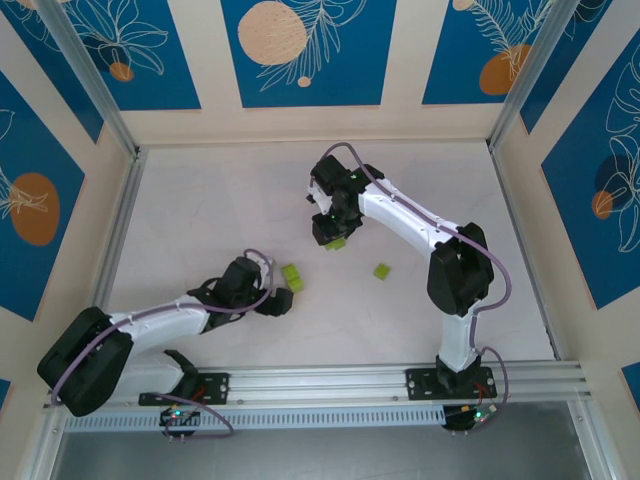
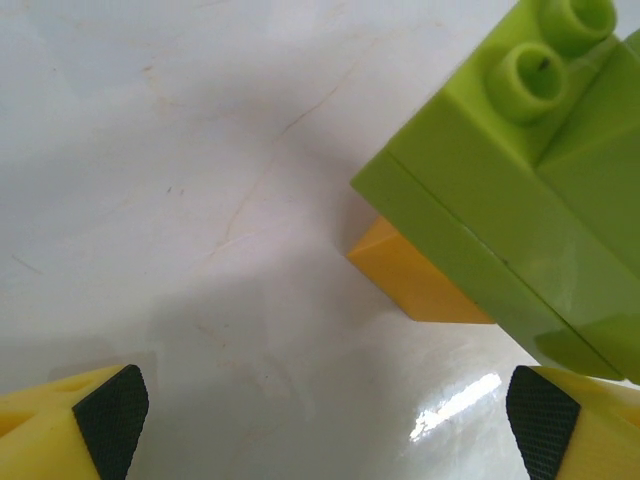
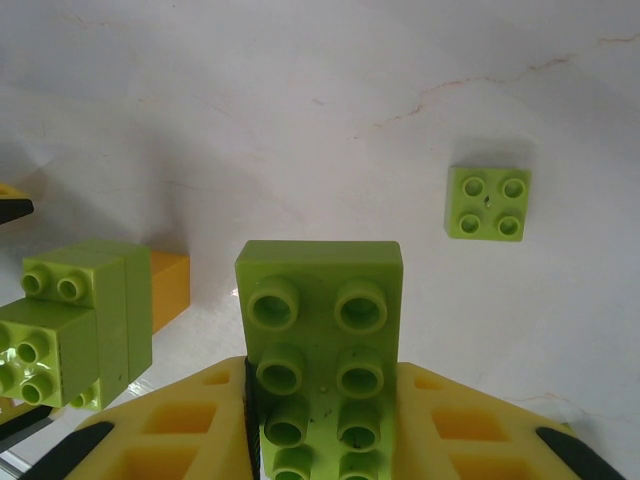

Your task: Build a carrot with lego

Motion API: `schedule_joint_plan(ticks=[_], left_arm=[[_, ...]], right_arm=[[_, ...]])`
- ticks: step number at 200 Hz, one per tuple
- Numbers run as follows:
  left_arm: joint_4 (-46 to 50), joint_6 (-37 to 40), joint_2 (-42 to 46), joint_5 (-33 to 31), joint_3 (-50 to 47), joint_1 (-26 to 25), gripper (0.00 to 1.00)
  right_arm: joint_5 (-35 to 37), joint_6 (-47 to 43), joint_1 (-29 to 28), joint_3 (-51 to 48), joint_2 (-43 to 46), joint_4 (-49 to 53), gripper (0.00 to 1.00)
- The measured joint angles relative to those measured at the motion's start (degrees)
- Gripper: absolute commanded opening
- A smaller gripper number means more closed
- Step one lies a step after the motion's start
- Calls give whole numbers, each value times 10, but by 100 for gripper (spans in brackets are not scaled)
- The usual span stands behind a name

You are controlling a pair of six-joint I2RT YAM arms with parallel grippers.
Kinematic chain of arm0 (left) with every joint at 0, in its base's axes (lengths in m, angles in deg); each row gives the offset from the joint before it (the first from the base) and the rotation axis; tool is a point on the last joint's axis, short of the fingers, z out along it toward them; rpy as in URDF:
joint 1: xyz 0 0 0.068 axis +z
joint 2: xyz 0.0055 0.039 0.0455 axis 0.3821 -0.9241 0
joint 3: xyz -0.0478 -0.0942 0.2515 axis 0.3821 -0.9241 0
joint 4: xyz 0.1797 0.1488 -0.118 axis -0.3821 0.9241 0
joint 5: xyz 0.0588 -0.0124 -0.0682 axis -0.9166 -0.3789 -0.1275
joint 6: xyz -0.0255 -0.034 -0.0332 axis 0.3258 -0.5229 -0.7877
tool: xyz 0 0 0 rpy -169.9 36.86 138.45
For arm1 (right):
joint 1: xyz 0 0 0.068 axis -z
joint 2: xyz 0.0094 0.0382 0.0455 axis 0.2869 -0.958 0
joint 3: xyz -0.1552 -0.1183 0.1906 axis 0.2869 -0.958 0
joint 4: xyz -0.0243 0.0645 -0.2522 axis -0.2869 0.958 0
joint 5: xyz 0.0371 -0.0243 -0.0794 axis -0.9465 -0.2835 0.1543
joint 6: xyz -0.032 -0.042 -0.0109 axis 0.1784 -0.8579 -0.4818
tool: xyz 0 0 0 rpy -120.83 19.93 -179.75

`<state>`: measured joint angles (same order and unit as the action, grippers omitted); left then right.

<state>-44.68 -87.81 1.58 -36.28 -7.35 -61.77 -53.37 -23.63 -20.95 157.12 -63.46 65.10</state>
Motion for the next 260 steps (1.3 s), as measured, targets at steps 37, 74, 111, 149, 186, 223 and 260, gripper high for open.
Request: schedule_joint_plan(ticks=[37,74,111,149,186,223,260], left_arm=[[-7,6,-16,7,3,-2,95],[-18,6,-22,16,12,-5,95],[-28,6,-22,24,14,-11,95],[-8,6,11,28,13,-12,94],[65,6,157,-2,11,-13,96],[151,-2,227,-50,20,17,95],[181,-26,200,-54,32,127,94]], right_arm=[[0,0,-3,0,-1,0,32],[0,0,-7,0,-4,1,32],[-3,0,-16,2,-14,4,32],[-5,-6,-30,26,-20,18,32],[-7,-29,-54,68,-27,51,32],[-11,-54,-81,101,-40,83,32],[-13,-67,-109,131,-67,106,32]])
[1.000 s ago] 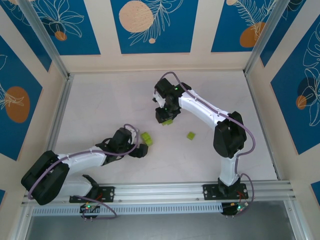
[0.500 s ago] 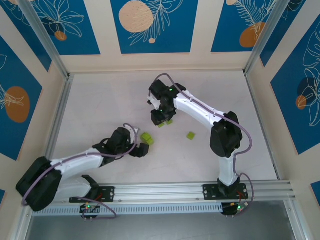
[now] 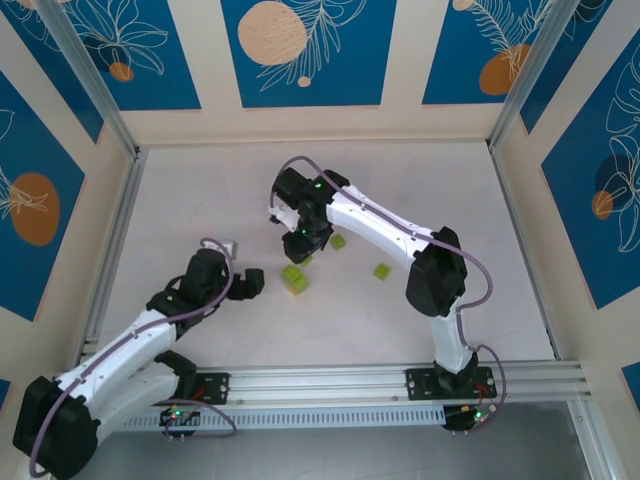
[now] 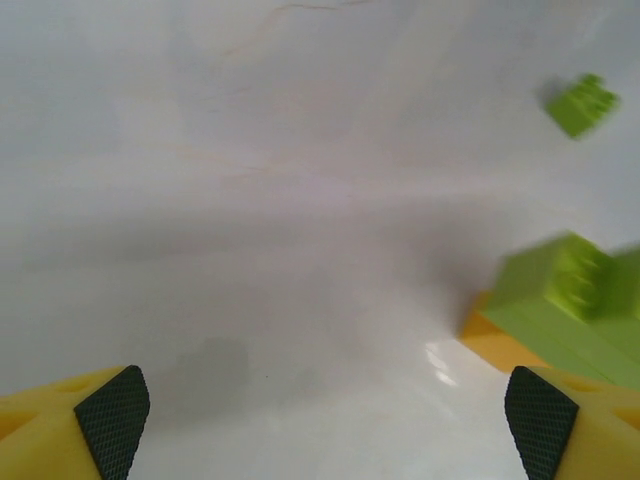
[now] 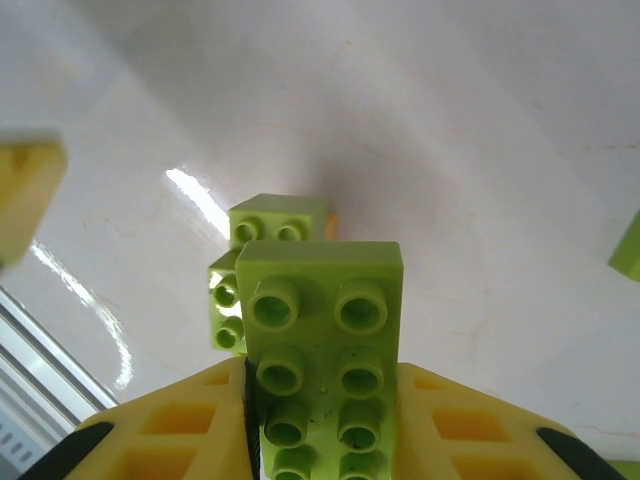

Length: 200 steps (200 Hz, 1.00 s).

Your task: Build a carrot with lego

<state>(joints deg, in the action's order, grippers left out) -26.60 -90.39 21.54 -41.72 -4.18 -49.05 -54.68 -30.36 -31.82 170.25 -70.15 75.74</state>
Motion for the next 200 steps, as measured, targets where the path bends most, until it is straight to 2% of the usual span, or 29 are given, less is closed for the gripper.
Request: schedule_joint_plan(ticks=[17,41,127,200], left_arm=[[3,-1,-29,-1,12,40,94],[2,1,-57,-3,35,63,94],[0,5,-64,-3,45,92,94],[0,5,-64,0,45,96,94]], right_arm=[[0,0,-10,4,-8,8,32],[1,3,-20,6,-19,14,32],[11,46,-28,8,-39,16,33],[11,59,-30,8,-39,16,33]])
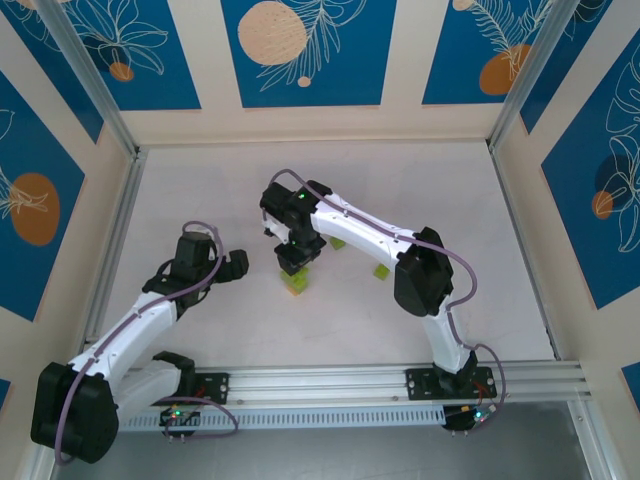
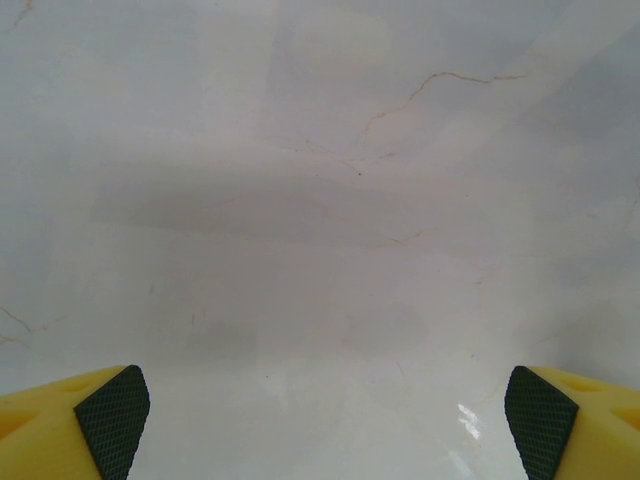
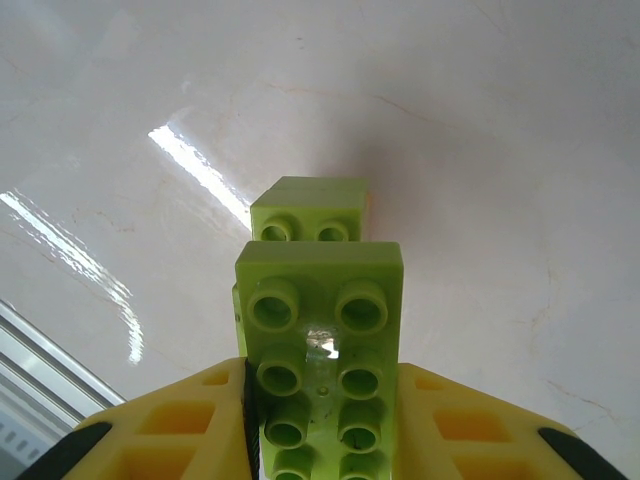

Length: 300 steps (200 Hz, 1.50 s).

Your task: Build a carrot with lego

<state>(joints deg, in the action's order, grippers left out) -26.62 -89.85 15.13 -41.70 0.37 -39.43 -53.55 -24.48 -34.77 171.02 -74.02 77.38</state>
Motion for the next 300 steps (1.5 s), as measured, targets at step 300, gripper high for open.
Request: schedule_joint_plan(ticks=[300], left_arm=[[-5,0,0,23,-3,1,94]], right_arm=[[13,20,-20,4,-9,5,34]])
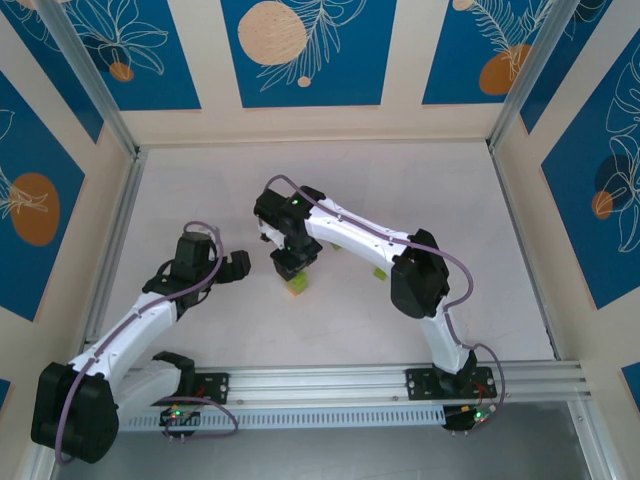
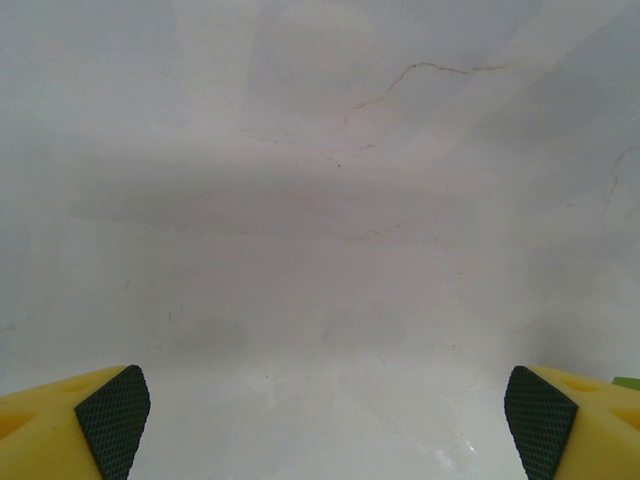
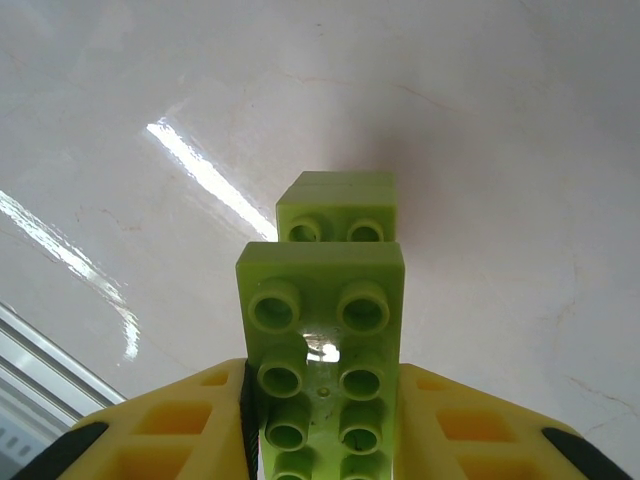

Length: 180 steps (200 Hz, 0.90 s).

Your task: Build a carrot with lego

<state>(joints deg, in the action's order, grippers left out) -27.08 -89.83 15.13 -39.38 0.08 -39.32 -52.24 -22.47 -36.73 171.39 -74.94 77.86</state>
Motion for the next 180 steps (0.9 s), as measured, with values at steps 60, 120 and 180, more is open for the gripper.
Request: schedule_joint_plan(ticks=[60,120,180], left_arm=[[0,0,0,0,0,0,94],[-2,0,0,0,-1,0,94],[-2,0,0,2,-1,0,94]], right_arm=[[6,2,-2,1,0,4,34],[6,2,-2,9,-6,10,34],[6,4,-2,16,-10,15,34]])
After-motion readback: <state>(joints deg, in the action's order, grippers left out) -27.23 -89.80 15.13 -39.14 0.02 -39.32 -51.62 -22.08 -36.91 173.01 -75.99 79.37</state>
